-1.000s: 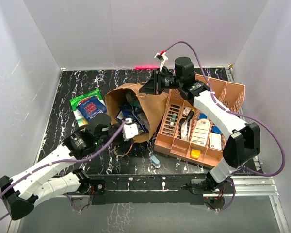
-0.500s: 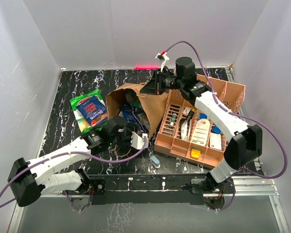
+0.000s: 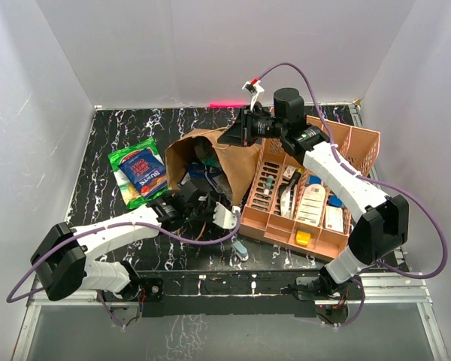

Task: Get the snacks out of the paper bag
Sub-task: Take out the snack from the paper bag.

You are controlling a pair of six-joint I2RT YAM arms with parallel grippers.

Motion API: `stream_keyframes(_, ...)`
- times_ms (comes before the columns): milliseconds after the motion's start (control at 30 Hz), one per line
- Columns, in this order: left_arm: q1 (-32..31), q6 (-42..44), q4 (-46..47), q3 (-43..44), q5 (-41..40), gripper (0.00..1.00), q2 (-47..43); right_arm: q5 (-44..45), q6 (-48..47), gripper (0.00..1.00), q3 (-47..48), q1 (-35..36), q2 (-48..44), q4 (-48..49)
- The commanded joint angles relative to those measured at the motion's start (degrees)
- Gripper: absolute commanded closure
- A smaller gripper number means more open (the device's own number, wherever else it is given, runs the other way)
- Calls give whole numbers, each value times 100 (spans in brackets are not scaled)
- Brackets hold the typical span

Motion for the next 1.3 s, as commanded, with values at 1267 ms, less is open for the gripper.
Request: stream_keyframes(1267, -18, -3720, -1061, 3535, -1140, 100, -2525, 1232, 315, 93, -515, -249, -577, 459)
